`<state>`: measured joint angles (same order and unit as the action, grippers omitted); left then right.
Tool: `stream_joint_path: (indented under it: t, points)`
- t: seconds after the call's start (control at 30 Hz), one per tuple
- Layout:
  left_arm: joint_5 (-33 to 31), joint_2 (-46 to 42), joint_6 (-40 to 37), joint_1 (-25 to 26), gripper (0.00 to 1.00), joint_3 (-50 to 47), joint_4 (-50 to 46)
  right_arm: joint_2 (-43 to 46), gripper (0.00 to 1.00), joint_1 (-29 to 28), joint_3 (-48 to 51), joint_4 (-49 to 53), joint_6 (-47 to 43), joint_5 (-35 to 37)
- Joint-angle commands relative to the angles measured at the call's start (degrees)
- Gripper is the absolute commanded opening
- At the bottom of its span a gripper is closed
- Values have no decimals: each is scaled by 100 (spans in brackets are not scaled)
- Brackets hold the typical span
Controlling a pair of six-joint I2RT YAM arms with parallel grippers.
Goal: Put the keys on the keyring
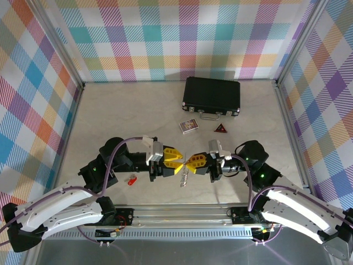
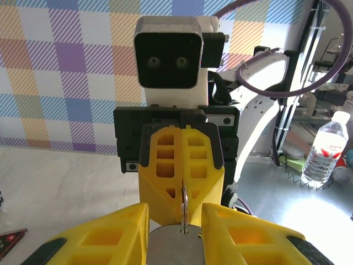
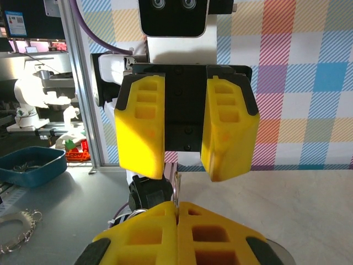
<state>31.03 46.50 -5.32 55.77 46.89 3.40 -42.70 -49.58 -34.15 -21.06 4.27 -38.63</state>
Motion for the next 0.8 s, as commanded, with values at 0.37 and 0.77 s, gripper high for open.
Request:
stream_joint_path:
  t: [0.37,0.77]
  points:
    - [81,104,48,57,21,-92,242,-57,0,-43,12,-472,39,-145]
    - [152,121,118,62,4,-199,442,-116,0,-43,-14,-393,-12,-139]
